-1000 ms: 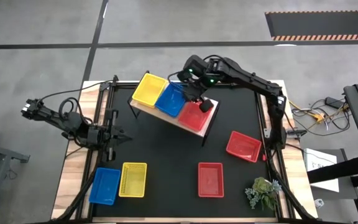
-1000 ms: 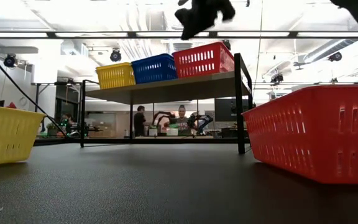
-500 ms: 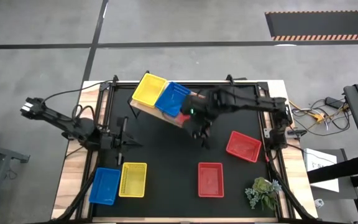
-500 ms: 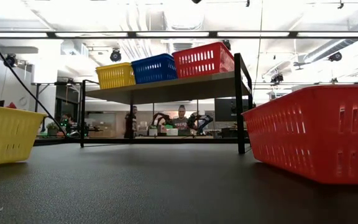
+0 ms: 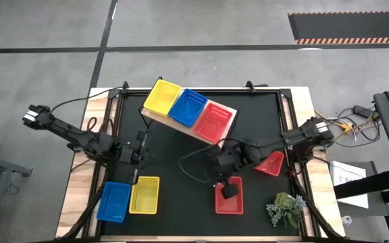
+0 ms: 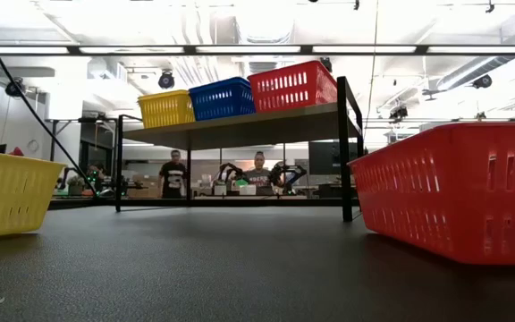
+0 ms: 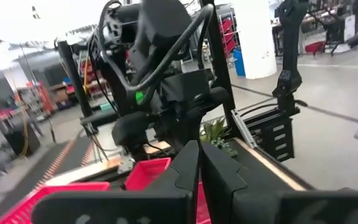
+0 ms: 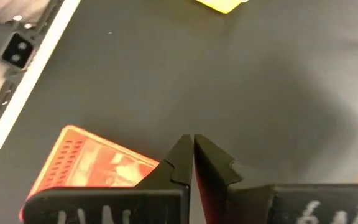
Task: Stack baskets on shelf by color
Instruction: Stack the yellow bin on top of the yellow bin on the shelf
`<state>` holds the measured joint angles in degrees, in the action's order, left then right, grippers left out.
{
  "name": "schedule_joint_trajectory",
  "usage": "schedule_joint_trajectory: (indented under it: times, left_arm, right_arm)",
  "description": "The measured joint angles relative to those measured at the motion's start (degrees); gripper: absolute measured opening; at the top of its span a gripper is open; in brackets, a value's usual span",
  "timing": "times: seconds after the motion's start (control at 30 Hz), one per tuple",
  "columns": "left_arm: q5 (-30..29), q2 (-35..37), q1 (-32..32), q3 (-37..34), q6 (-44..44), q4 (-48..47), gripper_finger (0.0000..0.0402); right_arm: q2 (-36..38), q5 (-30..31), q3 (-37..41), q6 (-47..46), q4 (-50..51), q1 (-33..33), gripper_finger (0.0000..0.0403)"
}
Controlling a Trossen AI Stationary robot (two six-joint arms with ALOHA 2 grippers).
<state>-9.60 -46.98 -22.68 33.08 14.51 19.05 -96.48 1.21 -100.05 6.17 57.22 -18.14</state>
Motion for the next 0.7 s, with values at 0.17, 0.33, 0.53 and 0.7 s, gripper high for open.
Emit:
schedule_joint_trajectory:
  times: [0.17,0.33,0.53,0.7]
  left_arm:
    - [0.0,-1.2,0.0,-0.1,-5.3,-0.1,0.0000]
    - [0.0,-3.0,0.0,-0.1,-8.2,-0.2,0.0000]
    - [0.0,-5.2,0.0,0.0,-8.2,-0.4,0.0000]
    - [0.0,-6.3,0.2,0.0,-8.2,-5.6,0.0000]
  right_arm:
    - [5.7,8.0,8.5,-4.0,-8.7,-2.1,0.0008]
    - [10.8,12.6,20.4,-2.2,-25.6,-4.8,0.0008]
    - [14.8,19.3,32.4,0.5,-43.4,-7.1,0.0008]
    - [16.8,19.0,39.9,6.6,-55.5,-7.6,0.0008]
